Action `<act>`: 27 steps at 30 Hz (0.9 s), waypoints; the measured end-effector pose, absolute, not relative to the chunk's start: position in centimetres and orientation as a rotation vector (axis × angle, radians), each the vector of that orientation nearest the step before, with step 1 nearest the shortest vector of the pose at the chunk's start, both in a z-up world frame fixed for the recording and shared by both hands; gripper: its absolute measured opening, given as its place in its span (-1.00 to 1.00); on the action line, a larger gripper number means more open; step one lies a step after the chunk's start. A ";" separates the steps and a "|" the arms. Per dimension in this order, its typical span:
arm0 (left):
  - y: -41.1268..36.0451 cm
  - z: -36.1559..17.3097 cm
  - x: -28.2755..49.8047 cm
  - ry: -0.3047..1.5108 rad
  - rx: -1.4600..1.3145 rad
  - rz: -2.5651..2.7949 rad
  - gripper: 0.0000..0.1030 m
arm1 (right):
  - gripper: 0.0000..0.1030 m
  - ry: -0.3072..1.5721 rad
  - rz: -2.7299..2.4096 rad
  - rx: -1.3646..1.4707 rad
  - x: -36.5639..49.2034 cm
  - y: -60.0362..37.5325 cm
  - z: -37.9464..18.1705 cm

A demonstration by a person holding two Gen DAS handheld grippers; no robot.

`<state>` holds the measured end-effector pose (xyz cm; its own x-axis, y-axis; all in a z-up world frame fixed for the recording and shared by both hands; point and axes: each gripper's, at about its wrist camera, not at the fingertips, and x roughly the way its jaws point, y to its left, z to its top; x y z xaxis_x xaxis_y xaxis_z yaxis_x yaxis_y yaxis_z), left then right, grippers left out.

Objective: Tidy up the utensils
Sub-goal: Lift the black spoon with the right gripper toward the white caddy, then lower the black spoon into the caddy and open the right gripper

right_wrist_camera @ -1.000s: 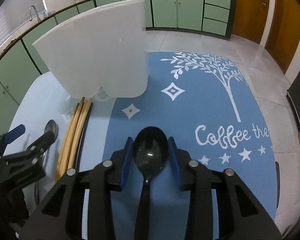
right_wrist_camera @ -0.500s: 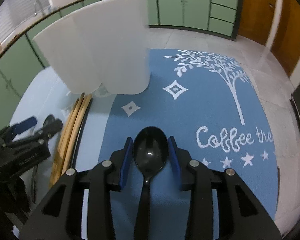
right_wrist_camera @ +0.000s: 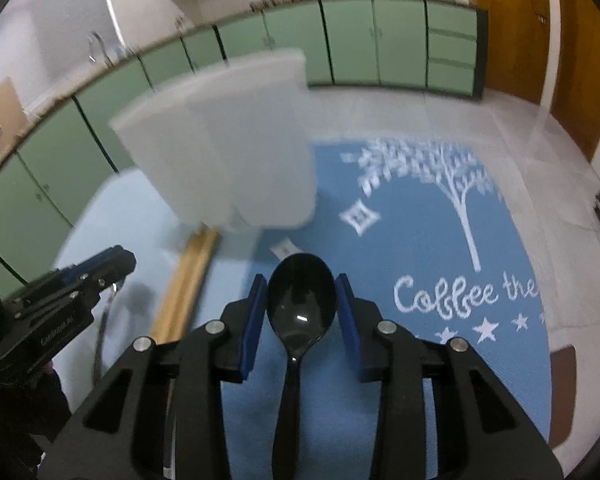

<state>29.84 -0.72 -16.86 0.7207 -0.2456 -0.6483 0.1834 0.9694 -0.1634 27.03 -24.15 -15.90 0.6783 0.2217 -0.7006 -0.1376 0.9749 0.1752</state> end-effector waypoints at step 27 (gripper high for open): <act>1.1 -4.9 23.9 0.252 -0.162 -0.275 -0.53 | -0.35 0.361 0.316 0.165 28.5 -25.0 -4.9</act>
